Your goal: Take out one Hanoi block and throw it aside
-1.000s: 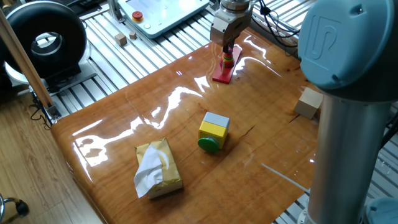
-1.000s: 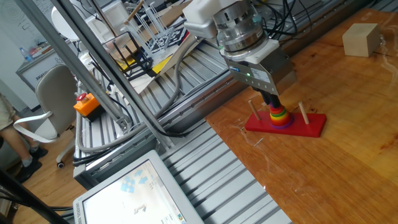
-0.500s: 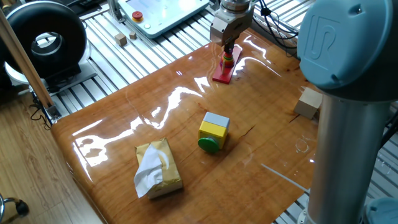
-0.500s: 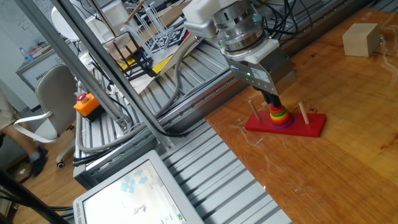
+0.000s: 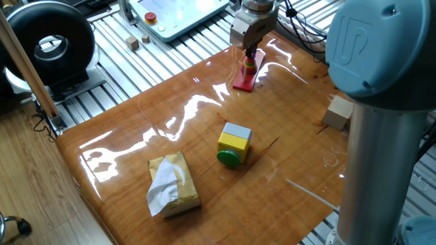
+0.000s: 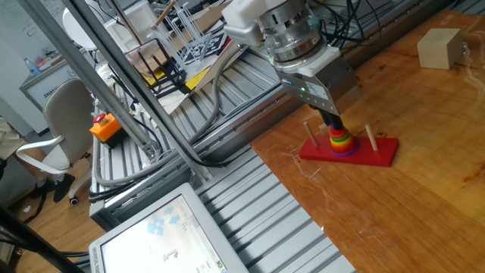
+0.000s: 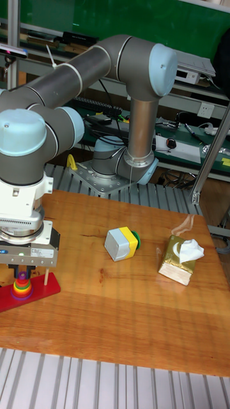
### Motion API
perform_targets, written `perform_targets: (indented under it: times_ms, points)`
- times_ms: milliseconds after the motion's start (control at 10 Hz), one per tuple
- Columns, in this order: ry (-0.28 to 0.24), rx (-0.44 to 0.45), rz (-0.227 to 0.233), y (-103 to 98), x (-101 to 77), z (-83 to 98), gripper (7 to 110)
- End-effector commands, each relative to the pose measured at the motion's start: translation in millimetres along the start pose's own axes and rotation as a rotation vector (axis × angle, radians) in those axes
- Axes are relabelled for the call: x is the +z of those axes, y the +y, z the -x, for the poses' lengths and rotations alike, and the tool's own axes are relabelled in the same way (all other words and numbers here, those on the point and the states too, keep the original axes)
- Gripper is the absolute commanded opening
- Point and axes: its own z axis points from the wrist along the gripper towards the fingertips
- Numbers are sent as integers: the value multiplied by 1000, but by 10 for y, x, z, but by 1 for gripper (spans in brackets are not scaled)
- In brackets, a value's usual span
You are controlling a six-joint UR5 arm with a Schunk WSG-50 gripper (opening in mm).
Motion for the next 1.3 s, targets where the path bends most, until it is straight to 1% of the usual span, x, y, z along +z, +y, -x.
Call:
perform_targets:
  times_ms: [0,500,1200]
  points:
    - [-4,9,11,3,-32,4,7]
    - [3,16,5,0,-88,-3,7]
    - [16,23,15,16,-312,11,7]
